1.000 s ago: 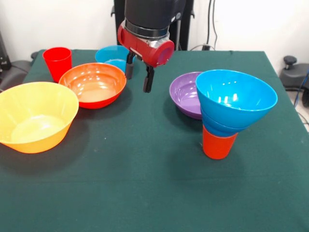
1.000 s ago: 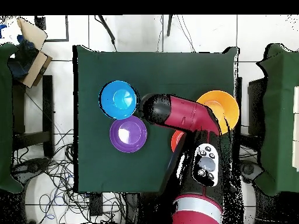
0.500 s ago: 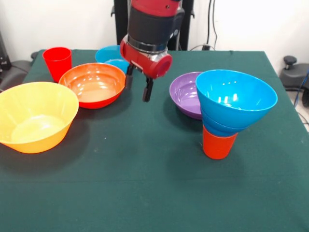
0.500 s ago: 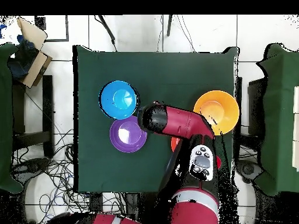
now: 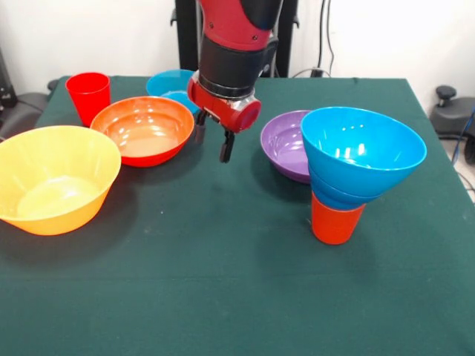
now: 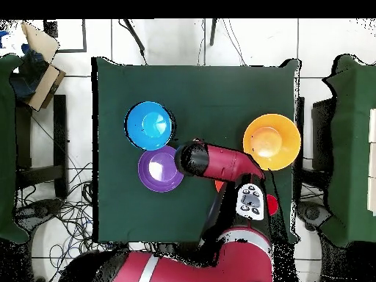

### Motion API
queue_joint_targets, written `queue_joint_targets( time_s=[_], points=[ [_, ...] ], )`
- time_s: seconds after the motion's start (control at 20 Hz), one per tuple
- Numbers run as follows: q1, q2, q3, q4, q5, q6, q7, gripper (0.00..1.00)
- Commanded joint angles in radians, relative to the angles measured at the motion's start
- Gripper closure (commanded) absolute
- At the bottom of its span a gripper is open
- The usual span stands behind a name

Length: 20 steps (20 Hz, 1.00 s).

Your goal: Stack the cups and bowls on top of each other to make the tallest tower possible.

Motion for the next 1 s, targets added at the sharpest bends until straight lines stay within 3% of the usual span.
queue_joint_targets(
  time_s=[0.05,1.0],
  points=[
    [0.0,0.029,0.06,0.045,-0.074,0.026,-0.012,0.0],
    [-0.029,-0.01,0.047,0.15,-0.108,-0.021,-0.023,0.0]
  ],
)
